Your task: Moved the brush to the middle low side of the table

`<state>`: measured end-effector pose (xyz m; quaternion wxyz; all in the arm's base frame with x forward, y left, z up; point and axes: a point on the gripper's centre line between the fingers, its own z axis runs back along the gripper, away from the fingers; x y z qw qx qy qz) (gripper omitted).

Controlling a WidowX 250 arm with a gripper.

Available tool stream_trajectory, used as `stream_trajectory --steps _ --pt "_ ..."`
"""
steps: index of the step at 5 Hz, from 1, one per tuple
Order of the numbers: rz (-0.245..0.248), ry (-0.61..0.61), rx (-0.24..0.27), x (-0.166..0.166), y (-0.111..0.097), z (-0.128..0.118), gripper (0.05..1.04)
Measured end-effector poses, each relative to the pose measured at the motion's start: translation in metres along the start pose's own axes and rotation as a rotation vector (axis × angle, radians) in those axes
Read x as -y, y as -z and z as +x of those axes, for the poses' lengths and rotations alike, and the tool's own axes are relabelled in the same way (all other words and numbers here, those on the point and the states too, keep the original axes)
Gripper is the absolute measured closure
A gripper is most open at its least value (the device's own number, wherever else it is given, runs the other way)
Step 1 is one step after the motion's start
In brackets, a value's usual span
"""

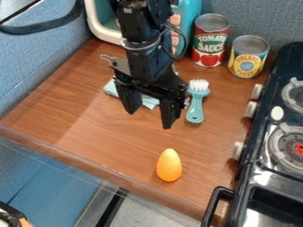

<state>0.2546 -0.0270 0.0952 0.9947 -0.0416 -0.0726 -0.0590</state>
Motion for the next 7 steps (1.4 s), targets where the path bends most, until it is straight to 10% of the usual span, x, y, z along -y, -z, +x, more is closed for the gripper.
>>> stream_trajectory --steps 7 --pt "0.104 -0.339 -0.032 0.001 0.121 0.129 0.083"
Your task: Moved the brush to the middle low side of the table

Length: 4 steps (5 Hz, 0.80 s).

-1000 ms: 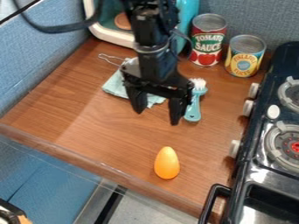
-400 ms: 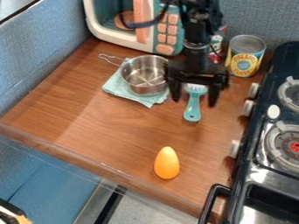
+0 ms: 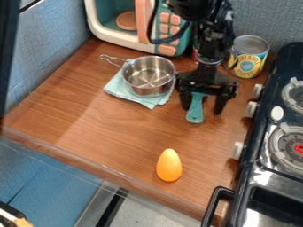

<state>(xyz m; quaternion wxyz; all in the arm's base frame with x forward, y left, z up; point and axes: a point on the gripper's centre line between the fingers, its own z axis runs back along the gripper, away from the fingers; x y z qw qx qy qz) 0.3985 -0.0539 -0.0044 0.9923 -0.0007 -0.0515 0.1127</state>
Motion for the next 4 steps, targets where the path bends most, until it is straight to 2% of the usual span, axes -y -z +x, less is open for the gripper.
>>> stream_trajectory --steps 1,3,4 --pt "0.012 0.02 -0.012 0.0041 0.0038 0.0118 0.151" --pt "0.03 0.025 -0.007 0.0026 0.0052 0.0093 0.72" --pt "0.034 0.04 -0.014 0.0015 0.0036 0.0056 0.749"
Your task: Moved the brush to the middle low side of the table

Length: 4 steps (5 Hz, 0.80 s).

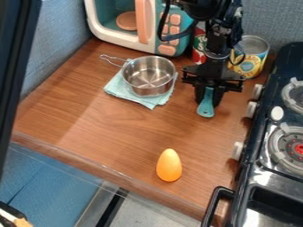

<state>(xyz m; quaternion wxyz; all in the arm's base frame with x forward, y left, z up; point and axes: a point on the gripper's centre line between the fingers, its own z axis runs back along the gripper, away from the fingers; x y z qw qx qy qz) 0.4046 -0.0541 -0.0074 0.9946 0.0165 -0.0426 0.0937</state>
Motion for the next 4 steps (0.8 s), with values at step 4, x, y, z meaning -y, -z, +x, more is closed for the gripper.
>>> stream_trajectory --steps 4 --pt "-0.067 0.048 0.083 -0.086 -0.085 -0.067 0.749"
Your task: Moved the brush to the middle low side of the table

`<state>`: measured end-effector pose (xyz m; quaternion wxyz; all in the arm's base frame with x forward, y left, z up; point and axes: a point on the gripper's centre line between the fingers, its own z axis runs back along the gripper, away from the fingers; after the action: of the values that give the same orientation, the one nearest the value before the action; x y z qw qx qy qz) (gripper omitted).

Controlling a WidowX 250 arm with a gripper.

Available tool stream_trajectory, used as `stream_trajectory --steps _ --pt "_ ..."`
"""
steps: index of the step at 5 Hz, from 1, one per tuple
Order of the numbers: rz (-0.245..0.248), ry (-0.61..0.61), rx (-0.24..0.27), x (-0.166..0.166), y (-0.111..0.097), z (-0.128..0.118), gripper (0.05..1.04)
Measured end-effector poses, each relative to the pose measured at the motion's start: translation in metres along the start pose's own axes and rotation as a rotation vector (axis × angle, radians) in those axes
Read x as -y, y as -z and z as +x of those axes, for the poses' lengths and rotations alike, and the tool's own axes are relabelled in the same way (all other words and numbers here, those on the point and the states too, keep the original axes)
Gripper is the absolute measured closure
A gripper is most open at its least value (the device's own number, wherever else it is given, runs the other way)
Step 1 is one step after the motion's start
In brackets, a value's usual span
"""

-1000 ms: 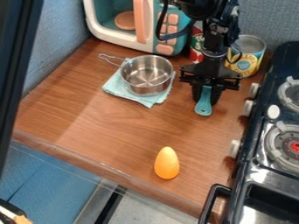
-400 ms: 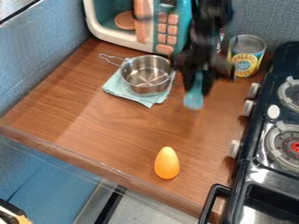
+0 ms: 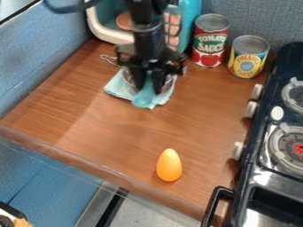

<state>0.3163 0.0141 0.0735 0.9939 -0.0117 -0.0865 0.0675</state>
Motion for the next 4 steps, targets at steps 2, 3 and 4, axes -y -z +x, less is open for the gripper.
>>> stream_trajectory --steps 2,3,4 --pt "0.041 0.045 0.0 -0.045 0.018 -0.034 0.749" --pt "0.077 0.052 -0.026 -0.056 0.052 -0.034 0.749" --pt "0.098 0.058 -0.045 -0.059 0.071 -0.03 0.749"
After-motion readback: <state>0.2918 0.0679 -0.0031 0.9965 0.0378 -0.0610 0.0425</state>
